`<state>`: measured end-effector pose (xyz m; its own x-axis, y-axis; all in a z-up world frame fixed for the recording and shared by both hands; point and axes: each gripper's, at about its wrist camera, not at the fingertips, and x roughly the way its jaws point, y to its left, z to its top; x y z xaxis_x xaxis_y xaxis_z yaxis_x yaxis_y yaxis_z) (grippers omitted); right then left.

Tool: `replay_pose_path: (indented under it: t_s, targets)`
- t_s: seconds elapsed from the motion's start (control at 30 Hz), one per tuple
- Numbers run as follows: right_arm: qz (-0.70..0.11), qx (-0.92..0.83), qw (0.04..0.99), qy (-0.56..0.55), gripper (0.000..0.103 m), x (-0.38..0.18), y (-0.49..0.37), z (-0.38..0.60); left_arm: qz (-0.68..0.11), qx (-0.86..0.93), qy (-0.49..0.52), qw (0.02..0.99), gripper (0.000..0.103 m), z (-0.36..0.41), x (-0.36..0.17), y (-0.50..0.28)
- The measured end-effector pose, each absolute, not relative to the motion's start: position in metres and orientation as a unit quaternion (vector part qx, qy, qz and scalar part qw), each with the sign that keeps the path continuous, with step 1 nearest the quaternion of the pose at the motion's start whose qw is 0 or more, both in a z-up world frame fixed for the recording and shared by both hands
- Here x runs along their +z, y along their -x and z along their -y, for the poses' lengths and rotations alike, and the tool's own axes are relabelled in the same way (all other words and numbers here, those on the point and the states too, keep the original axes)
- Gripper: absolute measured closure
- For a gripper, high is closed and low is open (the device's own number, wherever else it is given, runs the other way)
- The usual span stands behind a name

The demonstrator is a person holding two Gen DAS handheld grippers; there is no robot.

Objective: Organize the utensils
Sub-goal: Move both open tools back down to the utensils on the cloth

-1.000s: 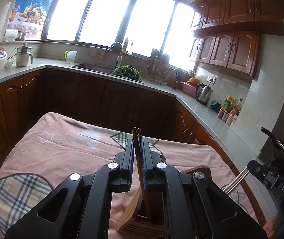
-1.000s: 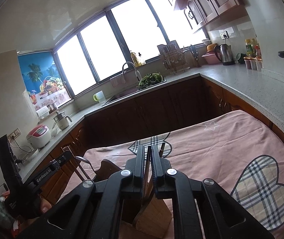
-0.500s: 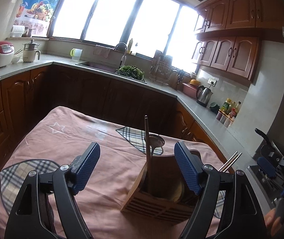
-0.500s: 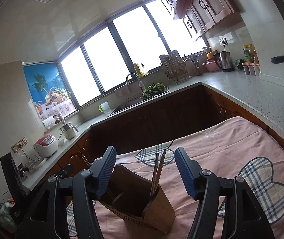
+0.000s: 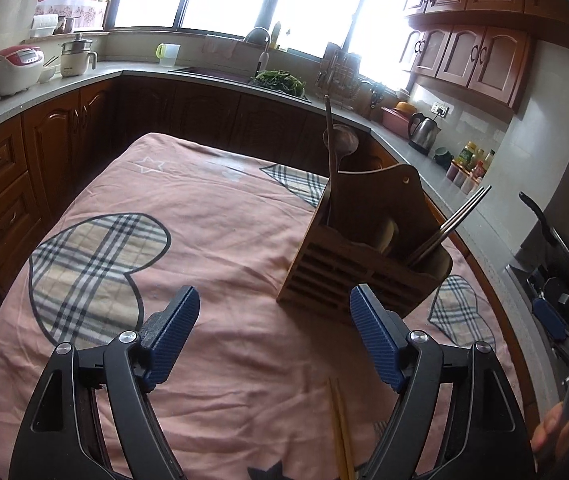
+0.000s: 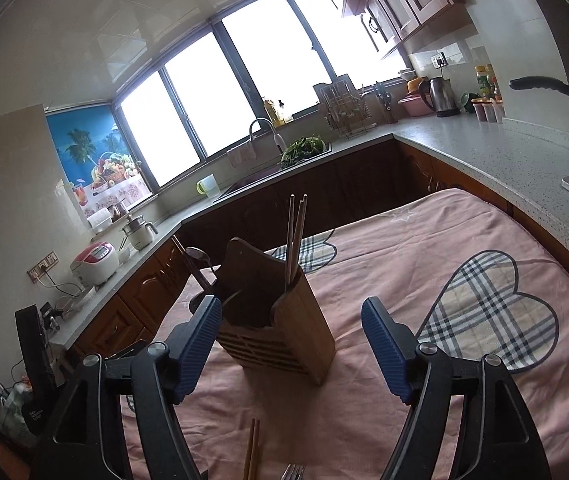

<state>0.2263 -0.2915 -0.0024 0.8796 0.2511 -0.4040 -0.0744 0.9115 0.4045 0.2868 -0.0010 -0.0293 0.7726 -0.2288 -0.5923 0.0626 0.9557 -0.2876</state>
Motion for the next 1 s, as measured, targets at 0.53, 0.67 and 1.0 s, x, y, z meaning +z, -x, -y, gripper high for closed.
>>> replay_pose_path:
  t_s: [0.53,0.67,1.0]
  targets:
    - [-0.294,0.054,0.935,-0.191,0.029,-0.054,-0.147,0.301,-0.378,-0.069,0.109,0.917,0.023,-0.002,-0.067,-0.224]
    - [-0.306,0.054,0.931,-0.19,0.029,-0.063,-0.134,0.3,-0.39,-0.069,0.099,0.913,0.023,0.002,-0.074,-0.217]
    - [-0.332,0.08,0.925,-0.167,0.031,-0.074,-0.127,0.277,-0.405,-0.071,0.083,0.908,0.023,0.009,-0.079,-0.213]
